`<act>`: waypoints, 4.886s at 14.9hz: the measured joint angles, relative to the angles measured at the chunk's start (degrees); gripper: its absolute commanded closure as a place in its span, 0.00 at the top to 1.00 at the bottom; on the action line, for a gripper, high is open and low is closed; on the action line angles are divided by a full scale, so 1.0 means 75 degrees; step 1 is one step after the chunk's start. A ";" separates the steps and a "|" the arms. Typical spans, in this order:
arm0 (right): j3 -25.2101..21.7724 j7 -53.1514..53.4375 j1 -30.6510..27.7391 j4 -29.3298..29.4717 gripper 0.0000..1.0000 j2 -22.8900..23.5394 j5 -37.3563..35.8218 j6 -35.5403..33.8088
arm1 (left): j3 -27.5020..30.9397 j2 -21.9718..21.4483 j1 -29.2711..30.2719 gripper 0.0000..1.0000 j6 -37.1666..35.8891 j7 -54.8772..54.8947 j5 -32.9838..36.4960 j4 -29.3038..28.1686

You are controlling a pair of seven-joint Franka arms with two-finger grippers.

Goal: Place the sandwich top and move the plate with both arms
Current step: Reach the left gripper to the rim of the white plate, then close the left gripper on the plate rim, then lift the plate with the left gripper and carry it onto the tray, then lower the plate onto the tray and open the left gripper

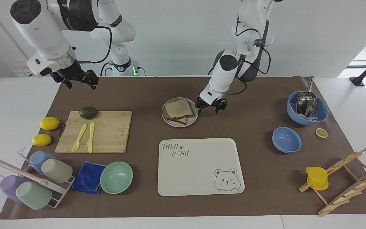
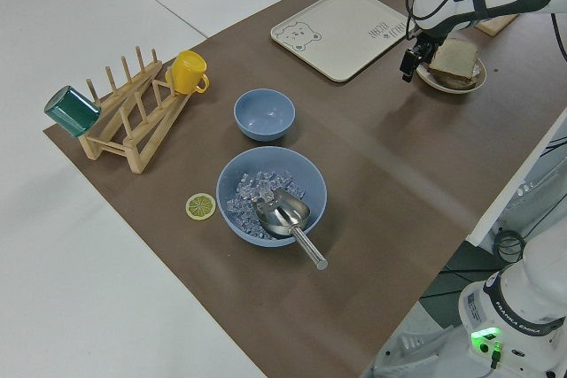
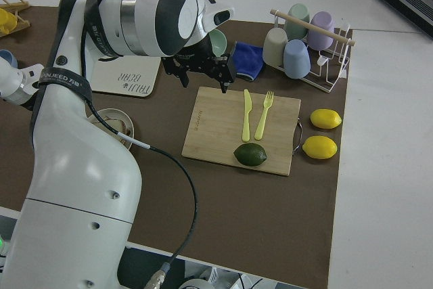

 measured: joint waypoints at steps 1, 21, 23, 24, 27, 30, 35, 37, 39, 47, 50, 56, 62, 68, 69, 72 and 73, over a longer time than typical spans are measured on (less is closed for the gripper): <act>-0.0011 -0.0010 -0.0005 -0.0001 1.00 0.0000 0.0000 0.0001 | 0.0001 0.0071 -0.0055 0.89 0.0048 0.0000 -0.0152 0.0000; -0.0160 -0.0014 -0.0001 0.0001 1.00 0.0007 0.0001 0.0067 | 0.0000 0.0309 -0.0417 0.22 0.0600 -0.0020 -0.1285 -0.0346; -0.0161 -0.0014 -0.0001 0.0001 1.00 0.0007 0.0001 0.0067 | 0.0001 0.0309 -0.0464 0.11 0.0631 -0.0035 -0.1301 -0.0348; -0.0161 -0.0014 -0.0001 0.0001 1.00 0.0007 0.0001 0.0067 | 0.0000 0.0309 -0.0466 0.04 0.0636 -0.0036 -0.1304 -0.0349; -0.0160 -0.0014 -0.0001 0.0001 1.00 0.0007 0.0001 0.0067 | -0.0009 0.0299 -0.0469 0.00 0.0651 -0.0036 -0.1325 -0.0349; -0.0161 -0.0014 -0.0001 0.0001 1.00 0.0007 0.0001 0.0067 | 0.0005 0.0291 -0.0468 0.00 0.0662 -0.0036 -0.1332 -0.0349; -0.0161 -0.0014 -0.0001 0.0000 1.00 0.0007 0.0001 0.0067 | 0.0077 0.0271 -0.0379 0.00 0.0555 -0.0034 -0.1334 -0.0192; -0.0160 -0.0014 -0.0001 0.0001 1.00 0.0007 0.0001 0.0067 | 0.0114 0.0209 -0.0201 0.00 0.0010 -0.0031 -0.1334 0.0211; -0.0160 -0.0014 -0.0001 0.0001 1.00 0.0007 0.0001 0.0067 | 0.0140 0.0133 0.0107 0.00 -0.0762 -0.0010 -0.1334 0.0842; -0.0161 -0.0014 -0.0001 0.0001 1.00 0.0007 0.0001 0.0067 | 0.0190 0.0820 0.1545 0.00 -0.1876 0.0300 -0.1334 0.3066; -0.0160 -0.0014 -0.0001 0.0001 1.00 0.0007 0.0001 0.0067 | 0.0191 0.1644 0.1855 0.00 -0.2116 0.0375 -0.1330 0.4110; -0.0161 -0.0014 -0.0001 0.0001 1.00 0.0007 0.0001 0.0067 | 0.0142 0.3739 0.2154 0.00 -0.2082 0.0475 -0.1359 0.6095; -0.0161 -0.0014 -0.0001 0.0001 1.00 0.0007 0.0001 0.0067 | 0.0027 0.4136 0.2102 0.00 -0.1360 0.0783 -0.1581 0.6045; -0.0161 -0.0014 -0.0001 0.0000 1.00 0.0007 0.0001 0.0067 | 0.0020 0.4099 0.2029 0.65 -0.1004 0.1120 -0.1592 0.5608; -0.0161 -0.0014 -0.0001 0.0000 1.00 0.0007 0.0001 0.0067 | 0.0021 0.4084 0.2030 1.00 -0.1003 0.1130 -0.1593 0.5597; -0.0161 -0.0014 -0.0001 0.0001 1.00 0.0007 0.0001 0.0067 | 0.0026 0.4017 0.2034 1.00 -0.0979 0.1159 -0.1593 0.5556; -0.0160 -0.0014 -0.0001 0.0000 1.00 0.0007 0.0001 0.0067 | 0.0026 0.3997 0.2033 1.00 -0.0966 0.1175 -0.1578 0.5556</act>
